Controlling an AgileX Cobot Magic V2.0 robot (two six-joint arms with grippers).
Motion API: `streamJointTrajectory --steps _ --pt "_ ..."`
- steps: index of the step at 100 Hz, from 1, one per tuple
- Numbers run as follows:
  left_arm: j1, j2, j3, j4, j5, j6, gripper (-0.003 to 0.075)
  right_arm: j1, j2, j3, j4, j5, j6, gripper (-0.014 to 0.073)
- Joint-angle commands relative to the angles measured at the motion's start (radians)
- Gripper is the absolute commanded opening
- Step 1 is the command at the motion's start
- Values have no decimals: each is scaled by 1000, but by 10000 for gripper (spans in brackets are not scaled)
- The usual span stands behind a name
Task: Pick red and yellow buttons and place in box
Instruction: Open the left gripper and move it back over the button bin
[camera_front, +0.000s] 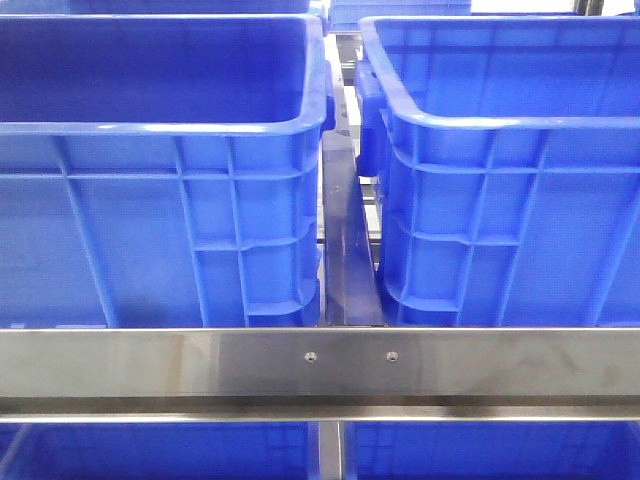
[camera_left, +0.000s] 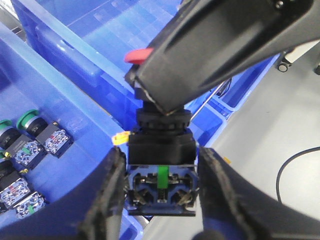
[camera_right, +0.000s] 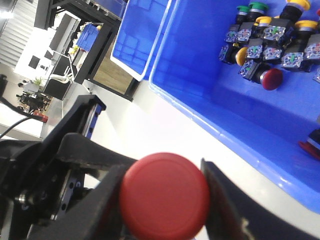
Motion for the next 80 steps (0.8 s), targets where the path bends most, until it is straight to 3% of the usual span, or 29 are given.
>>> streamJointTrajectory --steps 1,18,27,49,80 --pt "-9 -24 -31 -13 -75 -1 71 -1 -25 -33 66 4 -17 171" --pt "-9 -24 -31 -13 -75 -3 392 -1 -25 -33 66 4 -17 171" --pt "-9 -24 -31 -13 -73 -3 487 -1 -26 -33 66 1 -27 171" --pt "16 -28 -31 -13 -73 -34 495 -27 -29 -71 55 -38 -69 171" --pt "215 -51 12 -13 -77 -52 495 -133 -29 -134 -38 -55 -69 171"
